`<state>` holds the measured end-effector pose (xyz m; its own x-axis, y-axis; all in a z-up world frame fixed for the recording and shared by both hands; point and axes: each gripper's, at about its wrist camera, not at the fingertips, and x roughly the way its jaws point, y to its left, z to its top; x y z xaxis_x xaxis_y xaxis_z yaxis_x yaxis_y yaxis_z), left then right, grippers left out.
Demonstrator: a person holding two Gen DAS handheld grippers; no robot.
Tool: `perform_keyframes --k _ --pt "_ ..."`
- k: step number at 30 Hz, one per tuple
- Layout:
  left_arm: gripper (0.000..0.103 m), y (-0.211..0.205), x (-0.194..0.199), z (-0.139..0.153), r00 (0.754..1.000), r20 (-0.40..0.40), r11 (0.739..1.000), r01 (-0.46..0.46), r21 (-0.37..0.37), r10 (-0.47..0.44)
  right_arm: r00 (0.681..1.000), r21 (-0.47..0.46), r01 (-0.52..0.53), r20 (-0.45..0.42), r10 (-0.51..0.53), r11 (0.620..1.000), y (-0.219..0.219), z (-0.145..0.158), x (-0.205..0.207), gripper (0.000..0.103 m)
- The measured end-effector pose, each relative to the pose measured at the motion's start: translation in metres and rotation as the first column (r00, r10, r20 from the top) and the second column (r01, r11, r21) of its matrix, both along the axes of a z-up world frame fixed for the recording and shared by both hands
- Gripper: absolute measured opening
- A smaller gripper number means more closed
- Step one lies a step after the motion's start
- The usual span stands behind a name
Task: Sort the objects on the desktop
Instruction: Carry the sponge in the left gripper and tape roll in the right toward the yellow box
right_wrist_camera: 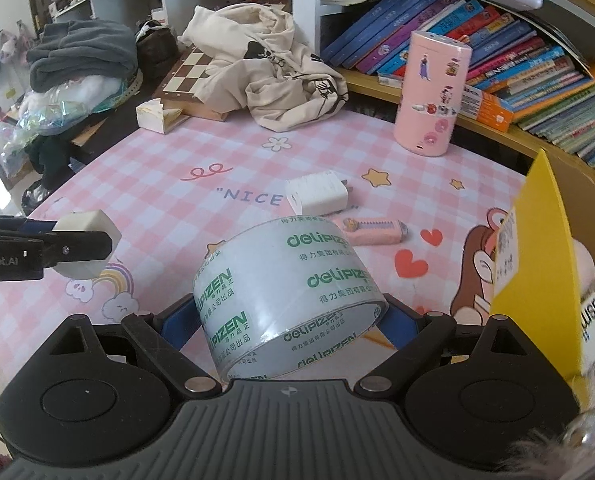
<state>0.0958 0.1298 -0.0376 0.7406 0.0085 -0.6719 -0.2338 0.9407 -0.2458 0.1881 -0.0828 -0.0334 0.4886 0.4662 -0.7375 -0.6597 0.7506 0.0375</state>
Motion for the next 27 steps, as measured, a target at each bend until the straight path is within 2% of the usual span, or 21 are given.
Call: perform_keyframes --k 16,27 --pt "0.048 -0.015 -0.026 0.007 0.997 0.037 0.997 0.072 -0.005 -0.072 0.995 0.013 0.097 0.009 -0.097 0.995 -0.032 0.004 -0.041 0.093" --pt "0.048 -0.041 -0.025 0.005 0.985 0.029 0.985 0.170 -0.013 -0.170 0.978 0.007 0.207 -0.013 -0.207 0.978 -0.066 -0.001 -0.062 0.093"
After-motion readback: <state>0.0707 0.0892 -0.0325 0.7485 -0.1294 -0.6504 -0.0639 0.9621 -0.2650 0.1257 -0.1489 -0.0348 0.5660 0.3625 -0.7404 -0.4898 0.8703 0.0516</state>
